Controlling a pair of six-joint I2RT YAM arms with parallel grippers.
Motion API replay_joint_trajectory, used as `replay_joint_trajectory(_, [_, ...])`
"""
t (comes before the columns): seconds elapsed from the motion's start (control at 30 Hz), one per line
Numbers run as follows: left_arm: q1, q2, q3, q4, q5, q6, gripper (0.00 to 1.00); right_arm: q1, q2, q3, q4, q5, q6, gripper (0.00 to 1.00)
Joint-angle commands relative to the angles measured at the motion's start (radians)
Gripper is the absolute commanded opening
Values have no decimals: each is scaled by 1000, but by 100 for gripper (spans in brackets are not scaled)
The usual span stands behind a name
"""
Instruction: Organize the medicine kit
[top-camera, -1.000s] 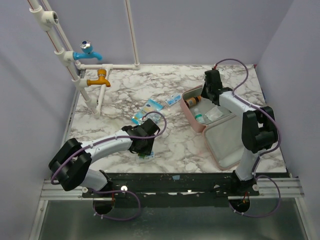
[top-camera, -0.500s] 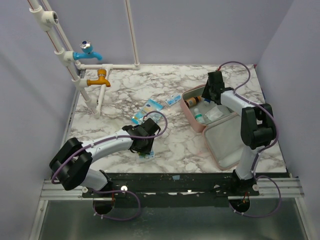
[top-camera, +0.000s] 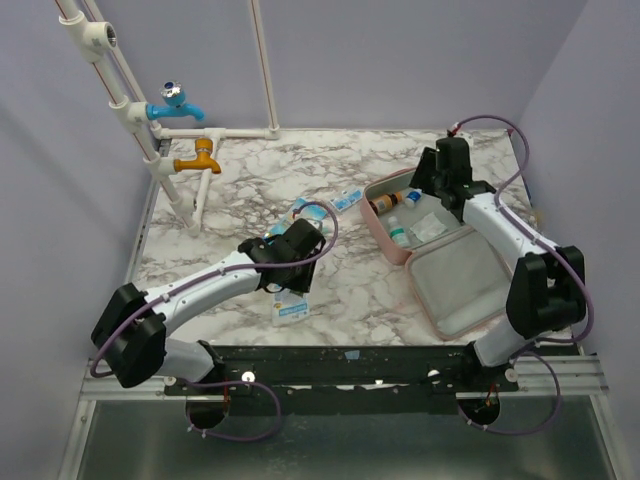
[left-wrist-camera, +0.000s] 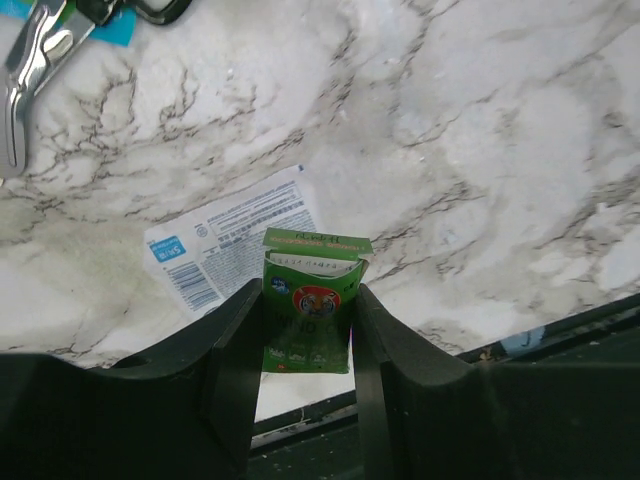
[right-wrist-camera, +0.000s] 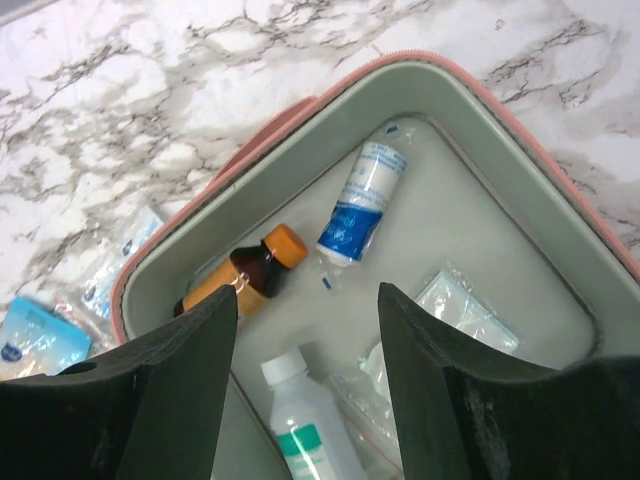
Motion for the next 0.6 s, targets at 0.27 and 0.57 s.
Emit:
replay_joint_trajectory(0.27, [-25, 67, 340, -57, 63, 89, 34, -4, -350, -290, 30, -300, 3, 62])
replay_joint_trajectory(0.57, [-25, 300, 694, -89, 104, 162, 34, -4, -631, -405, -57, -378, 35, 62])
